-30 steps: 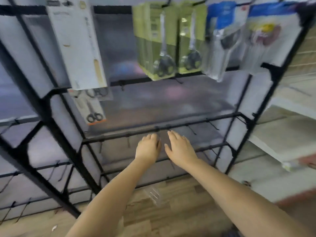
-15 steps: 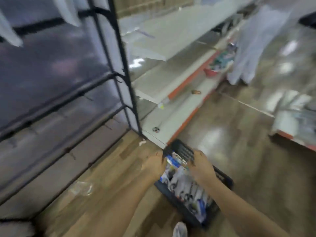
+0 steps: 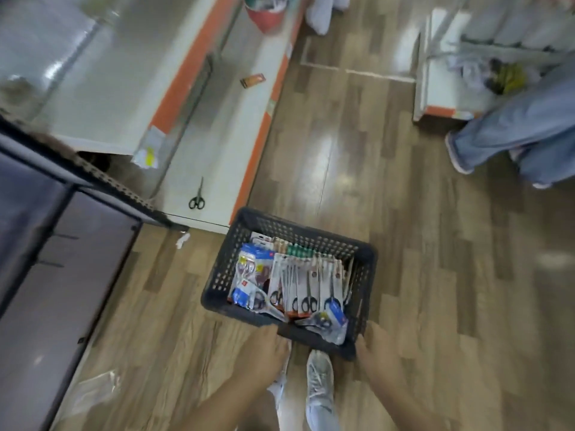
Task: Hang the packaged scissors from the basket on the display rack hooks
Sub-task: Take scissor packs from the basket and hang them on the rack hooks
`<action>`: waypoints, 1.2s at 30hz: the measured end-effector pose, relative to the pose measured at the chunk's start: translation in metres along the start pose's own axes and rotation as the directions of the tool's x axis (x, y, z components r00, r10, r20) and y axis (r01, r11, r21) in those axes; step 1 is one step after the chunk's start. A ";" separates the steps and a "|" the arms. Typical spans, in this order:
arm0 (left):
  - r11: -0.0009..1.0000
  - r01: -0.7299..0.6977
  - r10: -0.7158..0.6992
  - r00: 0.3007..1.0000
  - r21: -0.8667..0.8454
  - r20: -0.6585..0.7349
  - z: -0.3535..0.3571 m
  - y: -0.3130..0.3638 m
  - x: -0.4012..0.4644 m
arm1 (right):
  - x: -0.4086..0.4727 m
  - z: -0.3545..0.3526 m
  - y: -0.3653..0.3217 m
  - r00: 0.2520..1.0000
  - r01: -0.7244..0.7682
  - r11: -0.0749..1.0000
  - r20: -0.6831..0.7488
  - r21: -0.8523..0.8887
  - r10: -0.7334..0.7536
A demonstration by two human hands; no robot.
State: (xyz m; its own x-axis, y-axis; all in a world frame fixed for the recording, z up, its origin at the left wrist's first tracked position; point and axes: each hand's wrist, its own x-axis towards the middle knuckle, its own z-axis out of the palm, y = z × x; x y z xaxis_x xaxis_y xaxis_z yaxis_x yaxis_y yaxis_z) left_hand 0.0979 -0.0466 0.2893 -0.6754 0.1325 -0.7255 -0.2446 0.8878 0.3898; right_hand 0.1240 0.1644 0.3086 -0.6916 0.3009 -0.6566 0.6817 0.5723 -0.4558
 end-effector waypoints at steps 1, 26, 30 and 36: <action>1.000 0.015 -0.014 1.000 -0.010 0.026 0.008 -0.011 0.017 | 0.008 0.011 0.007 1.000 -0.013 1.000 -0.008 0.006 0.013; 0.965 0.197 -0.216 0.971 -0.171 -0.102 0.207 -0.065 0.391 | 0.375 0.233 0.138 0.985 -0.094 0.995 -0.145 0.028 0.097; 0.921 0.311 -0.368 0.893 -0.237 -0.259 0.218 -0.049 0.409 | 0.398 0.242 0.140 0.974 -0.144 0.989 -0.170 0.029 0.147; 0.901 0.243 -0.327 0.924 -0.360 -0.196 0.225 -0.051 0.420 | 0.394 0.244 0.135 0.974 -0.179 0.981 -0.150 -0.072 0.167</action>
State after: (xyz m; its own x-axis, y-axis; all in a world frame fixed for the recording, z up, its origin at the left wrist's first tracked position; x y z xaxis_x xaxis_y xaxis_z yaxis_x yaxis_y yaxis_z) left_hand -0.0167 0.0626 -0.1627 -0.6806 -0.2545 -0.6871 -0.6346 0.6735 0.3791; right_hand 0.0019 0.1735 -0.1580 -0.5960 0.5033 -0.6257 0.7757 0.5624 -0.2864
